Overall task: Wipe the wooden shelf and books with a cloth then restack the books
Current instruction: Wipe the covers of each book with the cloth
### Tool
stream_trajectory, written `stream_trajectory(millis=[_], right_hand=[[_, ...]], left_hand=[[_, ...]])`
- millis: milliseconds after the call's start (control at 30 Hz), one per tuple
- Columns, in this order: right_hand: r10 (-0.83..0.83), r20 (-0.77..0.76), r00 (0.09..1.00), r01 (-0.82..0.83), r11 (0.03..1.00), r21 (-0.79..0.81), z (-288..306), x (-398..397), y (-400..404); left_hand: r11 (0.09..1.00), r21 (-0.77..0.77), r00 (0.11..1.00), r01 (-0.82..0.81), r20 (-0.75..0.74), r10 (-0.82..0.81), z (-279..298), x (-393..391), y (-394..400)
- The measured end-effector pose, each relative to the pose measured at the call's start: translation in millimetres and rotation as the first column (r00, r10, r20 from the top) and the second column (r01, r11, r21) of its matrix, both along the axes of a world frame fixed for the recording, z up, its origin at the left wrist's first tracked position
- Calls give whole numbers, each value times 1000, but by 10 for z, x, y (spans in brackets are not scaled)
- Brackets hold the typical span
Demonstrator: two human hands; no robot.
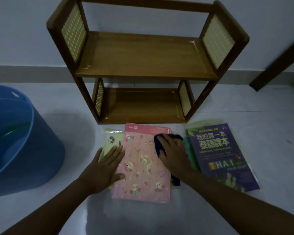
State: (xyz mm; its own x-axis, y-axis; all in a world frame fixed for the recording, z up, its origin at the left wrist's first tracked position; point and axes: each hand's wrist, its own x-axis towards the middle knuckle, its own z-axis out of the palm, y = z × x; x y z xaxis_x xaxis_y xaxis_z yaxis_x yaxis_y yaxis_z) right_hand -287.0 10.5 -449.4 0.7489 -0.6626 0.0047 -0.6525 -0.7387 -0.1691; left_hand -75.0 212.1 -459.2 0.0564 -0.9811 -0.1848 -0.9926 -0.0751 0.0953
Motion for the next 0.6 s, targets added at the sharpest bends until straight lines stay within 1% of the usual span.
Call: stream_trajectory(millis=[33, 67, 100, 133, 167, 200, 233, 267, 333, 367, 400, 433, 467, 533, 600], right_hand=[[55, -78, 995, -57, 998, -18, -22, -45, 69], [158, -149, 976, -156, 987, 24, -42, -83, 237], [287, -164, 944, -277, 958, 78, -37, -141, 465], [412, -113, 904, -398, 908, 129, -26, -208, 694], [489, -51, 871, -477, 865, 156, 30, -288, 856], [527, -3, 850, -518, 837, 176, 76, -347, 920], [510, 49, 859, -509, 837, 202, 124, -376, 896], [446, 89, 891, -454, 857, 243, 128, -403, 824], [223, 139, 965, -258, 901, 348, 103, -479, 609], [121, 122, 985, -160, 902, 402, 94, -520, 506], [59, 114, 992, -104, 892, 439, 97, -547, 448], [33, 112, 993, -81, 884, 460, 102, -547, 430], [24, 114, 993, -77, 872, 483, 116, -542, 438], [-9, 143, 990, -72, 833, 548, 116, -520, 454], [-100, 208, 973, -58, 767, 639, 193, -479, 419]], left_hand=[[1000, 9, 1000, 5, 4, -5, 5, 1, 8], [1000, 11, 1000, 10, -1, -10, 3, 11, 19], [1000, 2, 1000, 13, -2, -13, 5, 10, 8], [1000, -5, 1000, 16, 10, -16, 4, 14, 2], [1000, -3, 1000, 18, 23, -18, -2, 9, -8], [1000, 1, 1000, 18, 24, -18, 14, 9, -20], [1000, -2, 1000, 24, 15, -24, 40, 18, -21], [999, 4, 999, 39, -8, -39, 78, 33, 5], [991, 36, 989, 133, -65, -130, 163, 46, 111], [978, 63, 977, 197, -94, -191, 198, 35, 169], [965, 104, 966, 241, -121, -228, 229, 10, 219], [958, 121, 961, 262, -130, -246, 241, -20, 259], [958, 107, 961, 265, -112, -254, 222, -57, 280], [965, 53, 966, 257, -39, -256, 176, -129, 261], [961, -41, 961, 273, -33, -275, 184, -171, 197]])
